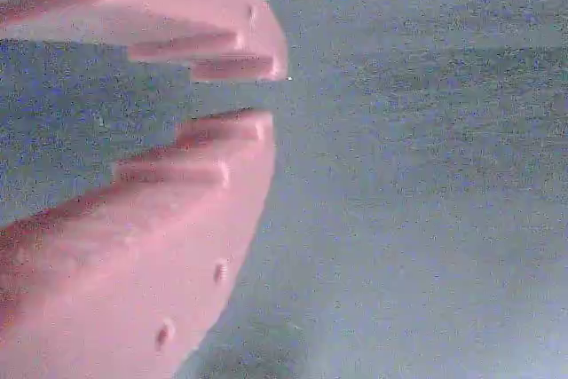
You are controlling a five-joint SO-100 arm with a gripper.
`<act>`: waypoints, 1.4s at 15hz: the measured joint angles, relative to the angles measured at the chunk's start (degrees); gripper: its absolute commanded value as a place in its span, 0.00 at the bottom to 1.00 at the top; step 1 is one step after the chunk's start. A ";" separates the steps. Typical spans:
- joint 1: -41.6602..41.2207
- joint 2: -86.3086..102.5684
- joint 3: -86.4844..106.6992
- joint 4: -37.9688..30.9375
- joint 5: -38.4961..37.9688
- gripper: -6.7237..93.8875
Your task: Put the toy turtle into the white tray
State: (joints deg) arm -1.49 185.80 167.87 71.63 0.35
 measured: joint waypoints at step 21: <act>50.45 -58.36 -46.67 12.74 -20.48 0.07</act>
State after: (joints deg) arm 48.96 127.44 121.20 84.38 -20.13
